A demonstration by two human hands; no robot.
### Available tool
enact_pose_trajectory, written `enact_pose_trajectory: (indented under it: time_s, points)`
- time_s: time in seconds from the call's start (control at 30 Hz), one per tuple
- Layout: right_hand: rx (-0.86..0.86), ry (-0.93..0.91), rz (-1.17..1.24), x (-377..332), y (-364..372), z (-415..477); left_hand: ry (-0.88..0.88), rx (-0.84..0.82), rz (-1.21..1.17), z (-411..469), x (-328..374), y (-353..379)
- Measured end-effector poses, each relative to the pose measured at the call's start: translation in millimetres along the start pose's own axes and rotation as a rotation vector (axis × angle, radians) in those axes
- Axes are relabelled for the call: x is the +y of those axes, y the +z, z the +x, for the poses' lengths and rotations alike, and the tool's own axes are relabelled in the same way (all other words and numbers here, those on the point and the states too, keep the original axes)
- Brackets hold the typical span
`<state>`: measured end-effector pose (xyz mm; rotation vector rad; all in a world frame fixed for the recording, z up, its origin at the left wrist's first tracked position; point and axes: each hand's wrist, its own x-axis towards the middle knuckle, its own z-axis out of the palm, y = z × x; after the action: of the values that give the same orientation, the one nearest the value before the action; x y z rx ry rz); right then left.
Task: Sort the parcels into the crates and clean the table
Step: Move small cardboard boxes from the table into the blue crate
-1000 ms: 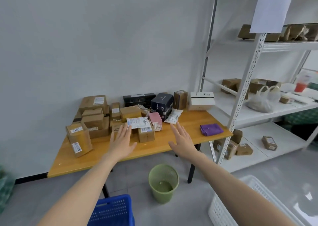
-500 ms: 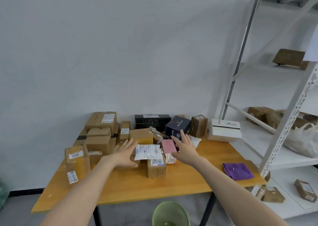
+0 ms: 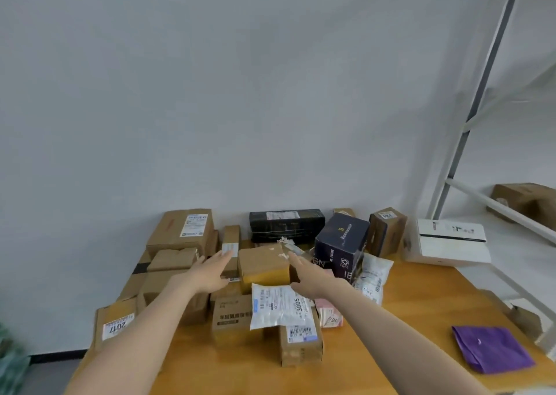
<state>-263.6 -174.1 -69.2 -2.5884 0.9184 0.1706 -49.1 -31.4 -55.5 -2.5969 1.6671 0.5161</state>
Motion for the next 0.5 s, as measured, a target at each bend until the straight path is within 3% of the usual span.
enact_pose_trajectory:
  time_s: [0.17, 0.33, 0.5]
  points:
    - [-0.194, -0.04, -0.08, 25, -16, 77, -0.006, -0.165, 0.022, 46, -10, -16]
    - [-0.178, -0.031, -0.052, 32, -25, 136, -0.02, -0.123, 0.056, 98, -14, -28]
    - [-0.258, -0.154, -0.099, 31, 12, 173, 0.002, -0.304, 0.036, 140, -8, 8]
